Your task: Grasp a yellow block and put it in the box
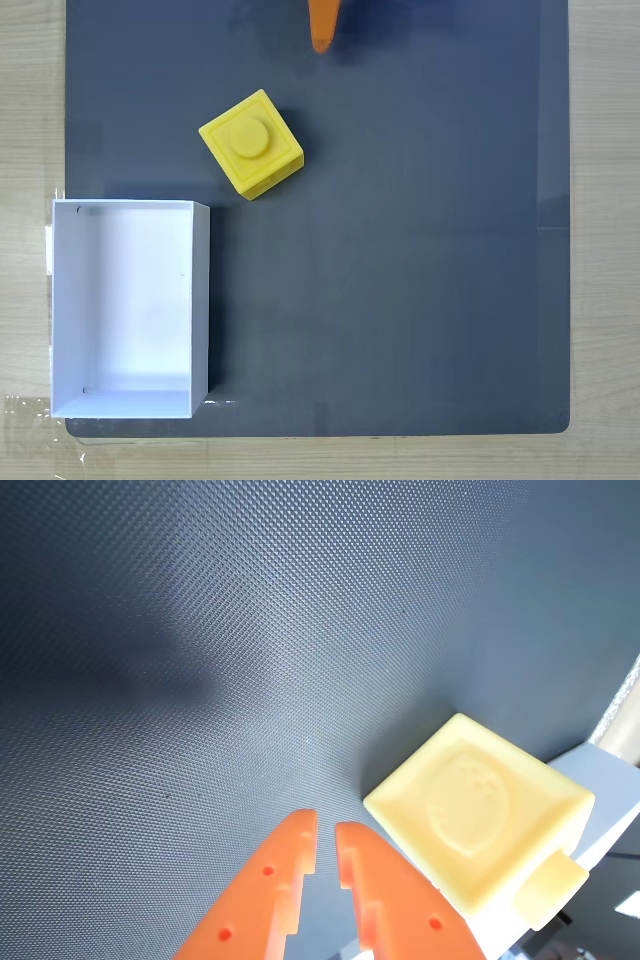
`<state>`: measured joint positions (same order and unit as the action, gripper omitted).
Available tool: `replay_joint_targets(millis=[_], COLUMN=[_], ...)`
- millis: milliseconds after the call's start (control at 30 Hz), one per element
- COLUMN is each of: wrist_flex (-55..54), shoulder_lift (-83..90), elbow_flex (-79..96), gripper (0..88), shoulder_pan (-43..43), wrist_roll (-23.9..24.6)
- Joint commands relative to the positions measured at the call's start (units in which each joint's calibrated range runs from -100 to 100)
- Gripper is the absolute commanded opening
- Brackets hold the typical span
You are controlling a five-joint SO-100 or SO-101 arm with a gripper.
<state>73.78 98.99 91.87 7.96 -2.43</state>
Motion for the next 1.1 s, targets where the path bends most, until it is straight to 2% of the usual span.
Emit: replay_joint_targets(millis=[0,500,633,867,1067], wrist_flex=[0.3,0.2,-2.9,-14.7,-11.7], shoulder_lift=[-0.1,-0.3,-3.3,-27.7,-51.1], elbow_flex=[-0.1,-0.2,-1.8,-19.8,-48.0], gripper=[2.5,3.2,3.2,3.3,3.3], shoulder_pan=[0.3,0.3,0.1,-7.7,-9.3], wrist_roll=[-0.2,-0.4,-0.4,-0.4,-0.5])
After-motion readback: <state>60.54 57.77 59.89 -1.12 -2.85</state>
